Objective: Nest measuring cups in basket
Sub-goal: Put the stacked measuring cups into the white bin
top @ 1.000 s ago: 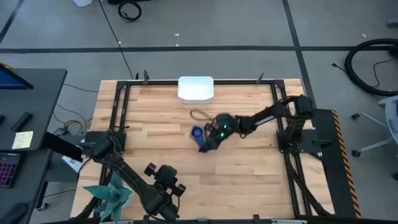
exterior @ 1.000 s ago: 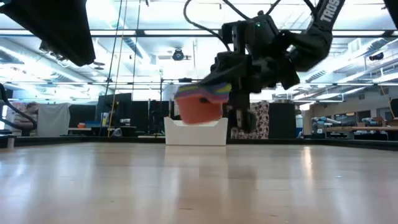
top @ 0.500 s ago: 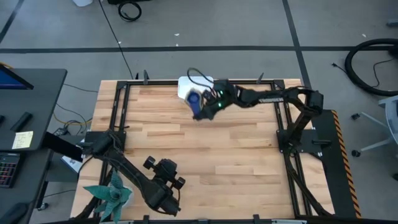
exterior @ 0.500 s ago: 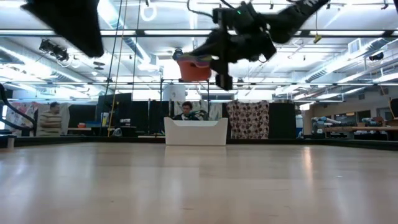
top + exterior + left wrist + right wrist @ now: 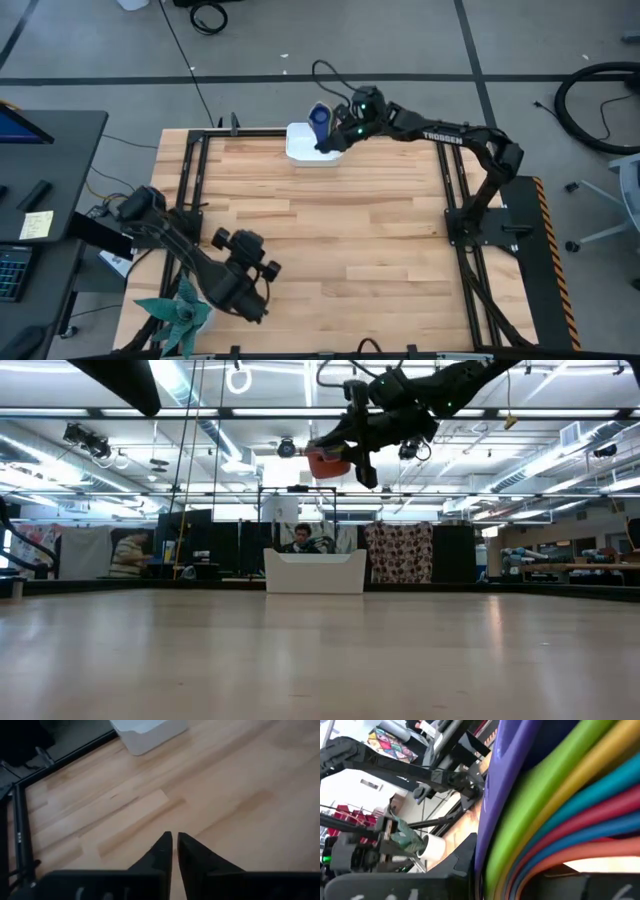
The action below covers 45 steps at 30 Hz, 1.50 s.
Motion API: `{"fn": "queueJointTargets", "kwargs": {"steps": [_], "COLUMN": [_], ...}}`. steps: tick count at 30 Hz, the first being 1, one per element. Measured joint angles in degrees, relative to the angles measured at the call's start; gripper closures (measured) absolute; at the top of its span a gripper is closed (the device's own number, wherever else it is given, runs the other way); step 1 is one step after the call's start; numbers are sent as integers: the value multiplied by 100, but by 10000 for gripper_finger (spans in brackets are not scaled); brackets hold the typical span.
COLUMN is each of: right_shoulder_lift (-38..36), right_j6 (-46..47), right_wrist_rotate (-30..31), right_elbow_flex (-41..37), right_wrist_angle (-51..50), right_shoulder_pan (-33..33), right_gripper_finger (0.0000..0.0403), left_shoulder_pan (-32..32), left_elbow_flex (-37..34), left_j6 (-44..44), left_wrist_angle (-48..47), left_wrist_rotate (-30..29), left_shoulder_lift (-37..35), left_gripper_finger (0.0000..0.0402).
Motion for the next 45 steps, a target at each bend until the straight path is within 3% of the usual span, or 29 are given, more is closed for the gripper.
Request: {"fn": "queueJointTargets", "kwargs": {"steps": [9, 16, 22, 33, 38, 45], "right_shoulder_lift": [41, 698, 1661, 3173, 3331, 3331], "right_j6": [-363, -339, -349, -605, -943, -1377], "right_wrist_rotate": [-720, -1436, -1879, -3611, -3856, -3831], "right_elbow_flex": [0, 156, 1224, 3809, 4221, 4227], "right_wrist_angle": [82, 328, 285, -974, -1408, -2109], "right_shoulder_pan": [-447, -643, -812, -1038, -1153, -1538], "right_gripper_finger": [310, 310, 310, 310, 310, 310], "left_shoulder_pan": [767, 1501, 1950, 2392, 2454, 2453], "left_elbow_flex": [-114, -114, -112, -110, -108, -108], "left_j6": [641, 1210, 1785, 2448, 2464, 2467], "left_wrist_angle": [12, 25, 173, 469, 482, 482], "left_wrist_rotate": [-155, -150, 54, 295, 292, 291], "left_shoulder_lift": [-753, -1100, -1232, -1261, -1258, -1257], "left_gripper_finger": [396, 397, 398, 398, 399, 399]}}
